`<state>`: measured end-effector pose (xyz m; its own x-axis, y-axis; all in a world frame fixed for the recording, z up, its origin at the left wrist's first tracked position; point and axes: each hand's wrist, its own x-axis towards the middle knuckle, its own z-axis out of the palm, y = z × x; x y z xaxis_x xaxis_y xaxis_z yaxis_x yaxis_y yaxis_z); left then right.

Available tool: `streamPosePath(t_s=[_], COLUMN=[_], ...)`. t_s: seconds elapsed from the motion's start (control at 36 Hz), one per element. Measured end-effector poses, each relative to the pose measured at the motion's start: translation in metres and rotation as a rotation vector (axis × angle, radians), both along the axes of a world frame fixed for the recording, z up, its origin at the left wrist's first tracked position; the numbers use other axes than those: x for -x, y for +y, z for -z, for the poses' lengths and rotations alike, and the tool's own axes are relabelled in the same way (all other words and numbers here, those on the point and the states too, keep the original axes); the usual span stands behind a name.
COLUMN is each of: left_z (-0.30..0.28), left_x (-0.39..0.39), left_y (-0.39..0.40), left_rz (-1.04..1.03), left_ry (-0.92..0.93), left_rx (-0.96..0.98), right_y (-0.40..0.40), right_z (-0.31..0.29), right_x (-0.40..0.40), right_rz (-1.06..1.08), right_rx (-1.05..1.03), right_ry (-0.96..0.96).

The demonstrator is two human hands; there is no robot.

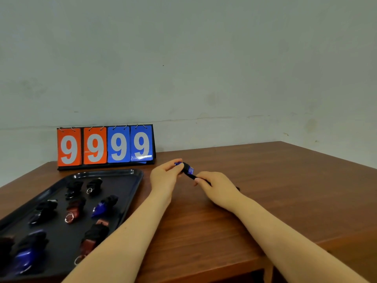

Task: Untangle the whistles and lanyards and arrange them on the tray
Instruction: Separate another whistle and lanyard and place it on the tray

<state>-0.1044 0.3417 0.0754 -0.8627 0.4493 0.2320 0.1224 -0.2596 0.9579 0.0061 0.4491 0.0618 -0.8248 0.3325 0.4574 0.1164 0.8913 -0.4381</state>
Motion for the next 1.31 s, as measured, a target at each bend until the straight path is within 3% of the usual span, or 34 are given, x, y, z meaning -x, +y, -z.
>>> streamPosePath(t_s=[0.25, 0.42, 0.56, 0.72, 0.94, 1.08, 1.31], left_z=[0.006, 0.004, -0.001, -0.006, -0.011, -0.012, -0.006], left_x=[0.001, 0.001, -0.007, -0.015, -0.023, -0.018, -0.013], left_y=[0.005, 0.002, -0.001, -0.006, -0.005, -0.003, 0.001], left_rz=[-0.100, -0.037, 0.207, 0.495, 0.634, 0.583, 0.322], left_ry=[0.309, 0.495, 0.291, 0.003, -0.359, -0.482, -0.407], left_rx=[0.252, 0.398, 0.267, 0.082, -0.233, -0.387, -0.304], right_y=[-0.002, 0.008, 0.016, 0.013, 0.011, 0.008, 0.002], right_z=[0.000, -0.004, -0.009, -0.011, -0.013, -0.009, -0.001], right_x=[-0.002, -0.004, -0.006, -0.007, -0.005, -0.003, 0.002], right_rz=[-0.043, 0.038, 0.121, 0.086, -0.020, -0.023, 0.025], right_rx=[-0.027, 0.186, 0.348, 0.611, 0.901, 0.809, 0.234], right_ry=[0.044, 0.208, 0.347, 0.353, 0.359, 0.329, 0.191])
